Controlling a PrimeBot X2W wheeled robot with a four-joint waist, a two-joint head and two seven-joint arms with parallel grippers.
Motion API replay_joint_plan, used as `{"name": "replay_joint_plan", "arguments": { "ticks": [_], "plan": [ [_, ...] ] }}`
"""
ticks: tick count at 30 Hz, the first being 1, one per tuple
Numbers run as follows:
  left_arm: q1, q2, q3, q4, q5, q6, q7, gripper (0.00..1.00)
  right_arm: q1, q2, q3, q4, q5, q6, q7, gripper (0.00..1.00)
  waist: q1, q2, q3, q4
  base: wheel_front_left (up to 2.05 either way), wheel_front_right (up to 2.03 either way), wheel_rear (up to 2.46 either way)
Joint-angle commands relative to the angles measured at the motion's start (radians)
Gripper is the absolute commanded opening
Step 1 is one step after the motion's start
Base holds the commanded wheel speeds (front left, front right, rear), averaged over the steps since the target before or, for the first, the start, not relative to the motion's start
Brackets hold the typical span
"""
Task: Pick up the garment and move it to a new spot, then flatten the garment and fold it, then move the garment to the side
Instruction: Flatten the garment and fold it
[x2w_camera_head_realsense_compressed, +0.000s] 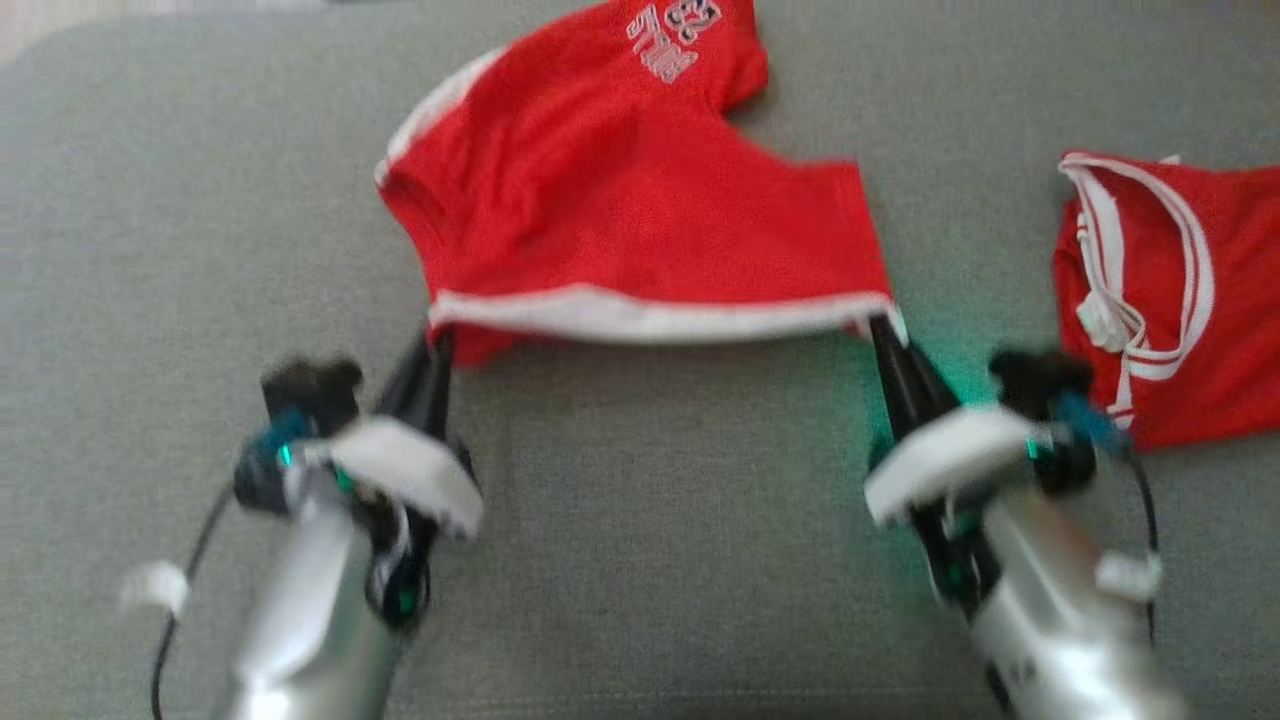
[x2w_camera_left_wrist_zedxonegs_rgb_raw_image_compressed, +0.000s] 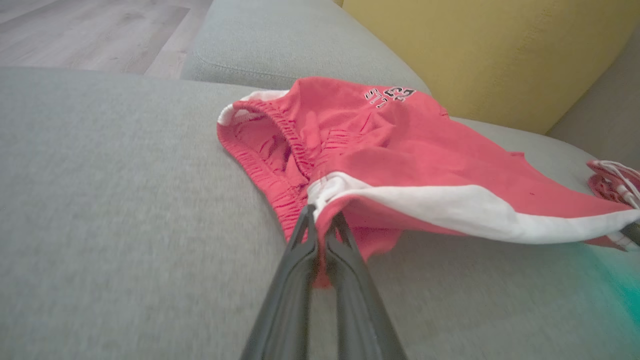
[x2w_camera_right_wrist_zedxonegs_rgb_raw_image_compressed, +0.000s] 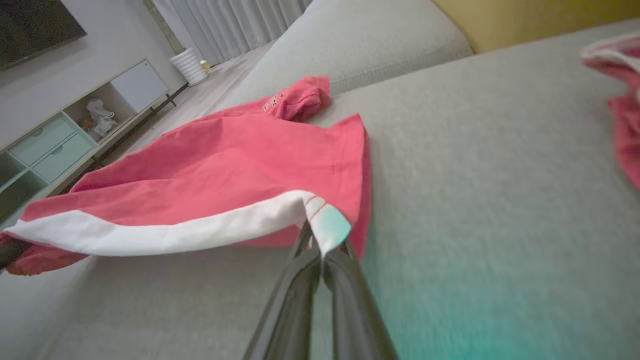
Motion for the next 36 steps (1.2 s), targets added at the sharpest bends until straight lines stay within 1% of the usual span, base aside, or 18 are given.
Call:
{"name": "replay_joint_plan", "arguments": {
  "ticks": [1,4,8,9,12,14,16,19,23,28,32,34,36],
  "plan": [
    [0.035,0.015,0.017,-0.068,0.013,-0.005,-0.012,0.0,0.072,0.007,-0.01,-0.08,-0.014,0.007,0.002,0.0,0.0001,0.0,-0.042,0.008,0.0,0.0,0.0],
    [0.151,0.021,0.014,-0.147,0.021,-0.007,-0.012,0.0,0.228,0.008,-0.071,-0.231,-0.045,0.007,0.053,0.0,0.0001,0.0,-0.085,0.006,0.0,0.0,0.0],
    [0.293,0.04,0.02,-0.257,0.033,0.002,-0.012,0.0,0.457,0.016,-0.172,-0.487,-0.104,0.007,0.177,0.0,0.0001,0.0,-0.133,0.003,0.0,0.0,0.0],
    [0.293,0.04,0.02,-0.257,0.033,0.002,-0.012,0.0,0.457,0.016,-0.172,-0.487,-0.104,0.007,0.177,0.0,0.0001,0.0,-0.133,0.003,0.0,0.0,0.0],
    [0.393,0.047,0.02,-0.333,0.034,0.022,-0.012,0.0,0.624,0.022,-0.229,-0.689,-0.138,0.007,0.288,0.0,0.0001,0.0,-0.161,0.001,0.0,0.0,0.0],
    [0.455,0.05,0.022,-0.384,0.029,0.04,0.0,0.0,0.718,0.024,-0.247,-0.806,-0.152,0.007,0.359,0.0,0.0001,0.0,-0.175,-0.002,0.0,0.0,0.0],
    [0.508,0.052,0.023,-0.437,0.024,0.056,0.017,0.0,0.792,0.025,-0.254,-0.9,-0.146,0.007,0.411,0.0,0.0001,0.0,-0.185,-0.001,0.0,0.0,0.0],
    [0.562,0.054,0.024,-0.507,0.013,0.072,0.048,0.0,0.855,0.025,-0.27,-0.999,-0.142,0.007,0.46,0.0,0.0001,0.0,-0.191,0.002,0.0,0.0,0.0],
    [0.584,0.058,0.021,-0.559,-0.004,0.075,0.094,0.0,0.86,0.025,-0.293,-1.061,-0.152,0.007,0.494,0.0,0.0001,0.0,-0.191,0.015,0.0,0.0,0.0],
    [0.534,0.064,0.023,-0.573,-0.031,0.066,0.155,0.0,0.77,0.025,-0.31,-1.059,-0.18,0.007,0.514,0.0,0.0001,0.0,-0.173,0.039,0.0,0.0,0.0],
    [0.44,0.063,0.02,-0.554,-0.052,0.053,0.201,0.0,0.616,0.02,-0.314,-0.983,-0.22,0.007,0.539,0.0,0.0001,0.0,-0.124,0.062,0.0,0.0,0.0],
    [0.379,0.064,0.013,-0.535,-0.058,0.041,0.217,0.0,0.519,0.014,-0.314,-0.937,-0.219,0.007,0.546,0.0,0.0001,0.0,-0.085,0.078,0.0,0.0,0.0],
    [0.314,0.065,0.011,-0.516,-0.064,0.03,0.211,0.0,0.413,-0.005,-0.309,-0.878,-0.223,0.007,0.55,0.0,0.0001,0.0,-0.045,0.088,0.0,0.0,0.0]
  ]
}}
